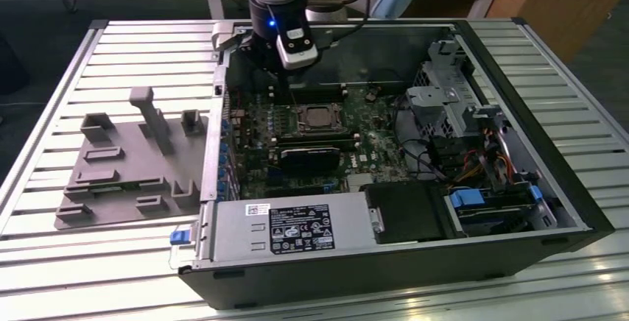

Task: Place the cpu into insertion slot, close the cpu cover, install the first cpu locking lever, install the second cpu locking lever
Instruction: 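Install the first cpu locking lever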

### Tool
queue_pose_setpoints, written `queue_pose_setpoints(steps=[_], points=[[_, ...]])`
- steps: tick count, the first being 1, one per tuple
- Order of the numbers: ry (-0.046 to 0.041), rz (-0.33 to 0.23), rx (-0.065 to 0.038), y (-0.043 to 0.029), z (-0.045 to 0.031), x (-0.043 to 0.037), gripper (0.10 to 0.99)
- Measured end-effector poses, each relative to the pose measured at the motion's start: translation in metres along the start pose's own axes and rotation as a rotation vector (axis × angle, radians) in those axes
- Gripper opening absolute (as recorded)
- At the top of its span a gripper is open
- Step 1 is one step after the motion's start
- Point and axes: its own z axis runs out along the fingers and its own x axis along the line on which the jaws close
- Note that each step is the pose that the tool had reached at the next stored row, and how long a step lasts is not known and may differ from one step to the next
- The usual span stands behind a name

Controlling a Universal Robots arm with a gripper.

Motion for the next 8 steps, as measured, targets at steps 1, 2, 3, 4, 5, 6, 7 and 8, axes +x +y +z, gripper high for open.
queue_pose_setpoints(steps=[1,2,3,4,5,6,7,8], points=[[0.0029,0.0,-0.011,-0.0003,0.0001,0.0011,0.102],[0.0049,0.001,-0.018,-0.0006,0.0002,0.0021,0.102],[0.007,0.001,-0.026,-0.0008,0.0003,0.003,0.102],[0.0092,0.001,-0.035,-0.0011,0.0004,0.0039,0.102],[0.0115,0.001,-0.043,-0.0014,0.0004,0.0048,0.102],[0.0136,0.002,-0.051,-0.0015,0.0005,0.0055,0.102],[0.0157,0.002,-0.058,-0.0017,0.0007,0.0062,0.102],[0.0166,0.002,-0.062,-0.0018,0.0012,0.0065,0.102]])
